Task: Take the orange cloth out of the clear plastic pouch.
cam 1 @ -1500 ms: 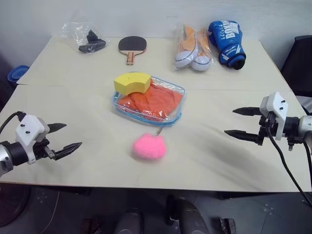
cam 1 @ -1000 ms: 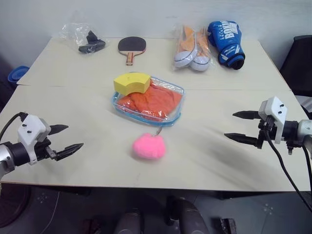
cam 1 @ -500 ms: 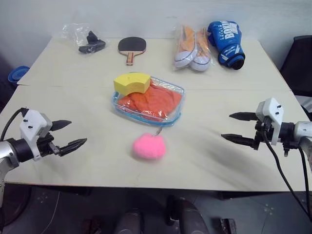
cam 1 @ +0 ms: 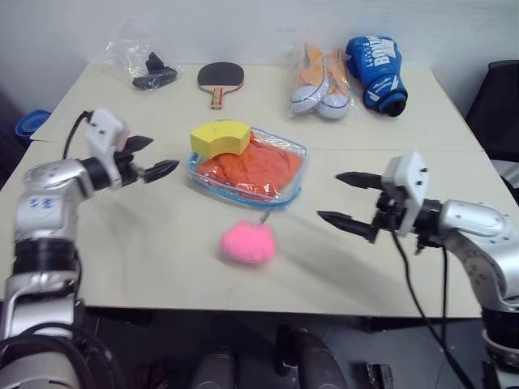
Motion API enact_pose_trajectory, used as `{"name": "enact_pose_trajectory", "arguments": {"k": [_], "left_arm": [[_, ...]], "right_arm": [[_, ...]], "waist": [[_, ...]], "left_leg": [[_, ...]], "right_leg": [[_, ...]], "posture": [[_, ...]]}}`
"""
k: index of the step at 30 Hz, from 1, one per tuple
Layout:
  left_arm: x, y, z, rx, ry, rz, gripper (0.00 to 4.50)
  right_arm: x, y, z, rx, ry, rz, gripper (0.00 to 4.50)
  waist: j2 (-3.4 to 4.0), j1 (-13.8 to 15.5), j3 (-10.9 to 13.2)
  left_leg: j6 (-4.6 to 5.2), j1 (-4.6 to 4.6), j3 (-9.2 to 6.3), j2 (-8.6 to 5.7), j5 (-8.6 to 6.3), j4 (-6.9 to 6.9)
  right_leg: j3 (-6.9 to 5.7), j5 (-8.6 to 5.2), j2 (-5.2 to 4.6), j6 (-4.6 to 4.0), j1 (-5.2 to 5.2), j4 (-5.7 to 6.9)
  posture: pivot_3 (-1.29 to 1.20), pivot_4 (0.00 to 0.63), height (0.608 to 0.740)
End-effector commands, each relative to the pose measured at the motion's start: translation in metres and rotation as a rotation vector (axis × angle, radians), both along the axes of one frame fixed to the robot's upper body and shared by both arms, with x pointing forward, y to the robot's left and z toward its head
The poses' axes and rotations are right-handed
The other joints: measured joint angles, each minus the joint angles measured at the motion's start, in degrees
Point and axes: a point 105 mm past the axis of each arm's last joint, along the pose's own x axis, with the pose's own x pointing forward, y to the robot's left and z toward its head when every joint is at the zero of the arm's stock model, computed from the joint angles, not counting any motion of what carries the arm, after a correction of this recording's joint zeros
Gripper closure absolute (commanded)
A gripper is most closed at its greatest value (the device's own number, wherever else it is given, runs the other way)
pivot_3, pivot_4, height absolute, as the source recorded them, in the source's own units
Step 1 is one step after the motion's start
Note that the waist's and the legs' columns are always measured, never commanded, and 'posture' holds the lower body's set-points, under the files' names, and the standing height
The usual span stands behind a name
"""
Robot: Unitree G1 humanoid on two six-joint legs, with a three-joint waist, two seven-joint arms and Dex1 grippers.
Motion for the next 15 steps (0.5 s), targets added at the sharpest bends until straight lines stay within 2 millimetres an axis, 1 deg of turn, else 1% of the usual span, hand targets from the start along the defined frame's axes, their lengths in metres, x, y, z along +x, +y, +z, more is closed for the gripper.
{"name": "enact_pose_trajectory", "arguments": {"k": [1, 3, 6, 11, 15], "left_arm": [[0.021, -0.011, 0.007, 0.031, -0.048, 0.015, 0.01], [0.033, -0.021, 0.009, 0.036, -0.056, 0.032, 0.01], [0.046, -0.036, 0.008, 0.037, -0.055, 0.050, 0.01], [0.056, -0.053, 0.004, 0.041, -0.056, 0.056, 0.01], [0.061, -0.060, 0.000, 0.030, -0.047, 0.075, 0.01]], "right_arm": [[-0.009, 0.020, 0.010, 0.032, -0.038, 0.015, 0.00], [-0.011, 0.023, 0.010, 0.039, -0.038, 0.016, 0.00], [-0.013, 0.028, 0.012, 0.051, -0.046, 0.018, 0.00], [-0.015, 0.031, 0.015, 0.066, -0.061, 0.010, 0.00], [-0.016, 0.034, 0.019, 0.069, -0.073, 0.011, 0.00]], "waist": [[-0.05, -0.04, -0.02], [-0.07, -0.10, -0.01], [-0.14, -0.04, 0.02], [-0.18, -0.15, 0.03], [-0.19, -0.19, 0.03]], "left_leg": [[0.00, -0.01, 0.17, 0.00, 0.00, 0.00], [0.01, -0.05, 0.22, 0.00, 0.00, 0.00], [0.02, -0.07, 0.25, -0.01, 0.00, 0.00], [0.06, -0.05, 0.26, -0.02, 0.02, 0.01], [0.06, -0.03, 0.26, -0.01, 0.02, 0.00]], "right_leg": [[-0.03, 0.00, 0.01, 0.00, 0.00, -0.02], [-0.05, 0.00, 0.01, 0.01, 0.00, -0.09], [-0.05, 0.02, 0.03, 0.04, 0.00, -0.15], [-0.02, 0.04, 0.01, 0.06, 0.00, -0.10], [-0.03, 0.04, 0.01, 0.07, 0.00, -0.08]], "posture": [[0.00, 0.150, 0.740], [0.00, 0.150, 0.740], [0.00, 0.150, 0.740], [0.00, 0.150, 0.740], [0.00, 0.150, 0.740]]}}
